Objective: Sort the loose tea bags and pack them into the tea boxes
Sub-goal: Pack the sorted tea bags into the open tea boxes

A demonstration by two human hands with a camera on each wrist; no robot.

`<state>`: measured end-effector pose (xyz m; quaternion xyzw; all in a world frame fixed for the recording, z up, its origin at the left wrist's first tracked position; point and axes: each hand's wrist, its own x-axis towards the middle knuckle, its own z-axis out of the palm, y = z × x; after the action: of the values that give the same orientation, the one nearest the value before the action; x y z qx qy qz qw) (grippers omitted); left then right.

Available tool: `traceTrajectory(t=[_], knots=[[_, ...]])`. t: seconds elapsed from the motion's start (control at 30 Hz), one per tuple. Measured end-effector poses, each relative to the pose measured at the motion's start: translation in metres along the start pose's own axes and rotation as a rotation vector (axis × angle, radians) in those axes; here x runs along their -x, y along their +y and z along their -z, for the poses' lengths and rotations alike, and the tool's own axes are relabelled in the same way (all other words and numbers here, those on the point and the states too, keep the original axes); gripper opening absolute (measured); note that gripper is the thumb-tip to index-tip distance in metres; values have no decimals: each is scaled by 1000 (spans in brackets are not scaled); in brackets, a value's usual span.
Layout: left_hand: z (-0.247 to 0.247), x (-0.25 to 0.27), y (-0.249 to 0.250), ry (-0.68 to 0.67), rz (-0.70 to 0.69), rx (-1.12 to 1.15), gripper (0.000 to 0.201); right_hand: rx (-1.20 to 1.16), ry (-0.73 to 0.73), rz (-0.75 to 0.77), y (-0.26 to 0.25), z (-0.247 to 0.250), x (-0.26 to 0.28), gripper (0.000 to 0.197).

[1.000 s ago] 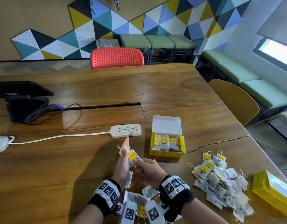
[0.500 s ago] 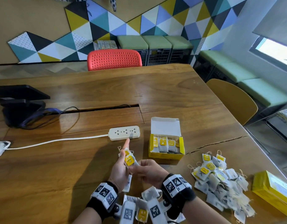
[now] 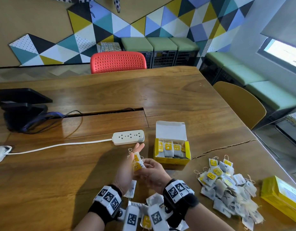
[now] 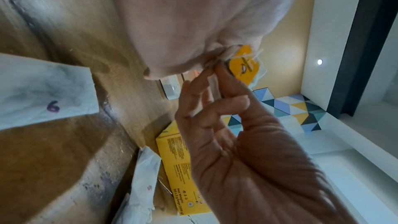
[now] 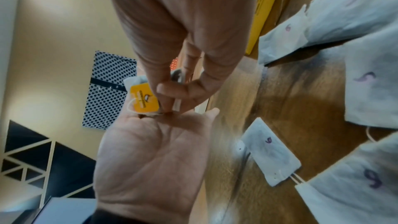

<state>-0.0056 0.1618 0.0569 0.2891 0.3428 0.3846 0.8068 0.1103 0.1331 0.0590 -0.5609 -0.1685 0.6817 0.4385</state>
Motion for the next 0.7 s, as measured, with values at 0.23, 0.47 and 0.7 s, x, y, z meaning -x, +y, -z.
traceTrajectory(t=[0.23, 0.47, 0.7], knots=[[8, -6, -8, 34, -34, -100, 46, 3, -40, 45, -3, -1, 5, 30], [5, -7, -4, 8, -69, -175, 48, -102, -94, 46, -3, -1, 6, 26], [9, 5, 2, -22, -208, -549, 43, -131, -32, 61, -6, 3, 4, 21]])
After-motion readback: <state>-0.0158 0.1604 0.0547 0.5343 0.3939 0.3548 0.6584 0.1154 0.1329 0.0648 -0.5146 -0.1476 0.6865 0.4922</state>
